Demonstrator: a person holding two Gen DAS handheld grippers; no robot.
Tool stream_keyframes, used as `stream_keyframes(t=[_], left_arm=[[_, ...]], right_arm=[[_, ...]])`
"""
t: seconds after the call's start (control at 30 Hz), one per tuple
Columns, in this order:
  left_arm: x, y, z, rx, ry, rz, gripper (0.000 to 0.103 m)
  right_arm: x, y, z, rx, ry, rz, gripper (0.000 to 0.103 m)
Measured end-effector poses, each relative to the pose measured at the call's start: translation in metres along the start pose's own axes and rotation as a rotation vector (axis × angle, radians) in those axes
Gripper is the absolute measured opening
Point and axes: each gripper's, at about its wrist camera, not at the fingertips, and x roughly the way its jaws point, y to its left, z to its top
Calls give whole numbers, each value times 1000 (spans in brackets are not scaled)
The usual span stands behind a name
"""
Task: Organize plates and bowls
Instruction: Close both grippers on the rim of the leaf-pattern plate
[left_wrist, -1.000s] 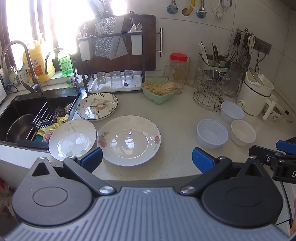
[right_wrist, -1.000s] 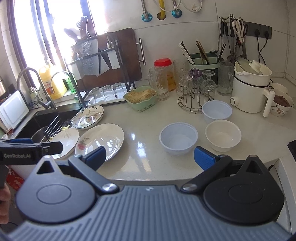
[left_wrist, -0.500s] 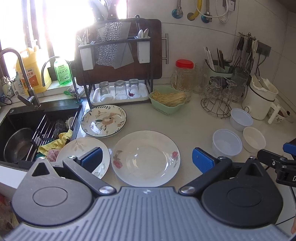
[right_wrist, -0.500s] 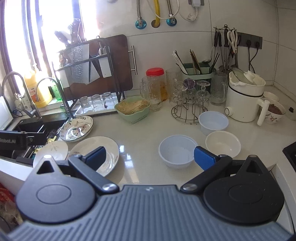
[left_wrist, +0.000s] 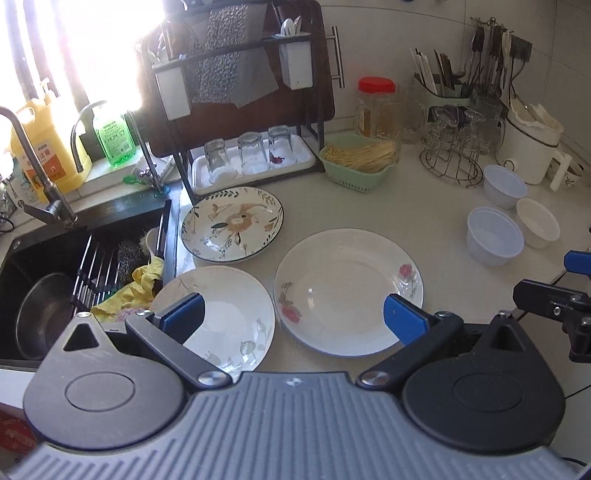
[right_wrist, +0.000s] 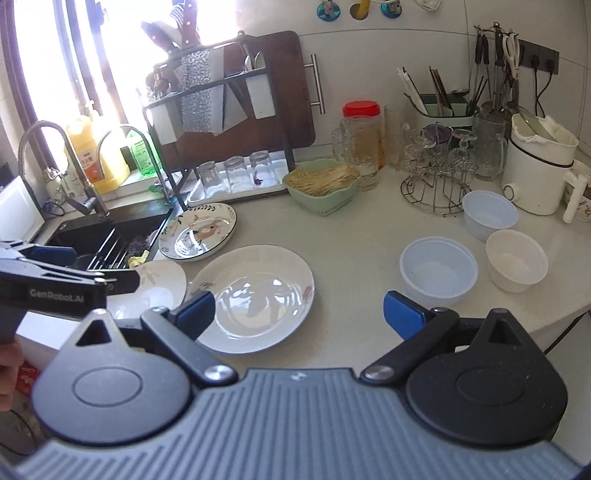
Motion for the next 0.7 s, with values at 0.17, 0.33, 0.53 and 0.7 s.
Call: stream_keyframes(t=[0.17,0.33,0.53,0.7], left_arm=[[21,32,-4,2,2,-37,103],[39,68,-11,-10,-2,-47,103],[63,125,-21,-60,19,-62,103],[86,168,-30,-69,63,-74,103]], right_arm=[[14,31,1,-22,-8,-32,99],[31,64,1,-43,-43,-64,99],[64,107,1,-61,-12,-47,100],[92,143,-1,-40,10,-7,99]])
